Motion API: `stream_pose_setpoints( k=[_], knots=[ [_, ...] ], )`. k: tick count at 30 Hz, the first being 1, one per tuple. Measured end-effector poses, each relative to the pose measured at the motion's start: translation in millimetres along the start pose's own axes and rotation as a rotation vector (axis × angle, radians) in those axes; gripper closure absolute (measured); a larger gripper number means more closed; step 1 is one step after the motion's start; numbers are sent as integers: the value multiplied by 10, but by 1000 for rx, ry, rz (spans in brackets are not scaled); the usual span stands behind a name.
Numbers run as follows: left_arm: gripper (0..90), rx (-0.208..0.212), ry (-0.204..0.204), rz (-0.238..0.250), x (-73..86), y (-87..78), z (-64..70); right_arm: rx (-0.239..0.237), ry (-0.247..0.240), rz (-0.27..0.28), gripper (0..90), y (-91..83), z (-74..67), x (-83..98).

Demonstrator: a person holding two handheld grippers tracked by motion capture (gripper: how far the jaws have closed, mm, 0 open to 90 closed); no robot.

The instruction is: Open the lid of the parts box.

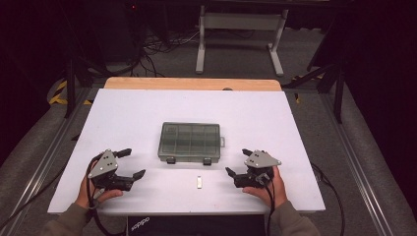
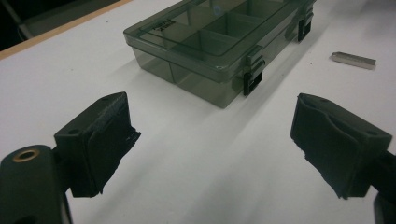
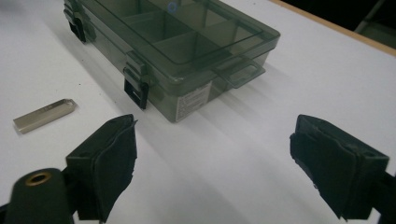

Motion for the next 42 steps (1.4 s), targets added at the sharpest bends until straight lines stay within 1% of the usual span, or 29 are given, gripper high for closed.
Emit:
stream_pose_setpoints(
  k=[1,2,4,5,6,7,9,10,11,13,14,16,17,18,21,22,23,24,25,27,28,29,30,31,32,33,35,37,42],
  knots=[
    [136,8,-2,-9,-9,31,-13,0,0,0,151,0,0,0],
    [139,16,-1,-14,-21,66,-25,-14,1,-2,178,52,1,-33],
    [143,23,5,-31,-53,144,-41,-22,-1,-4,191,78,0,-49],
    [144,35,12,-45,-85,218,-54,-24,-10,-6,211,101,1,-69],
    [148,38,15,-54,-96,256,-64,-32,-16,8,250,135,8,-111],
    [150,38,15,-54,-96,256,-64,-42,-9,8,254,153,12,-128],
    [149,65,8,-77,-114,379,-88,-49,-3,5,262,191,22,-151],
    [150,71,10,-87,-122,423,-92,-56,-3,-1,279,230,32,-165],
    [154,79,20,-105,-138,499,-97,-78,-2,-22,282,298,37,-172],
    [155,81,24,-114,-146,532,-102,-87,-4,-29,283,327,33,-175],
    [157,87,23,-124,-154,563,-109,-106,-3,-38,283,354,22,-179],
    [157,103,11,-143,-159,622,-125,-114,-17,-54,283,399,0,-191],
    [159,110,10,-162,-158,652,-132,-129,-23,-62,288,416,-12,-198],
    [159,127,12,-176,-154,681,-127,-138,-30,-70,298,432,-24,-204],
    [204,132,32,-197,-154,718,-117,-151,-34,-90,365,484,-44,-202],
    [218,146,30,-214,-150,743,-124,-176,-18,-93,390,510,-45,-191],
    [239,146,30,-214,-150,743,-124,-176,-18,-93,390,510,-45,-191],
    [239,156,28,-216,-151,748,-127,-176,-19,-101,414,520,-44,-187],
    [267,164,31,-217,-151,750,-129,-176,-20,-103,423,526,-41,-184],
    [311,169,35,-225,-149,757,-127,-176,-1,-95,460,525,-22,-181],
    [331,169,32,-227,-148,761,-122,-181,5,-92,464,523,-15,-177],
    [354,174,37,-237,-147,768,-120,-184,10,-90,465,521,-13,-175],
    [390,185,52,-252,-146,782,-104,-184,15,-86,464,520,-15,-171],
    [419,185,52,-252,-146,782,-104,-184,15,-86,464,520,-15,-171],
    [419,188,57,-261,-144,790,-97,-183,14,-85,463,521,-16,-169],
    [441,190,64,-268,-145,794,-95,-183,16,-83,462,521,-16,-167],
    [452,191,53,-265,-144,793,-100,-184,16,-81,457,523,-15,-165],
    [483,192,45,-264,-144,795,-106,-183,14,-82,456,526,-15,-166],
    [485,199,40,-273,-145,803,-117,-183,16,-78,456,526,-15,-164]
  ],
)
Point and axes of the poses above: each handheld gripper's, and its own axes: y roughly forward along the jaws, x roughly out of its underside, z roughly to its right, the point moved 3 cm from there along y, roughly forward along the jaws, and after that the axes turned 1 degree about x, right-handed, at the moved point
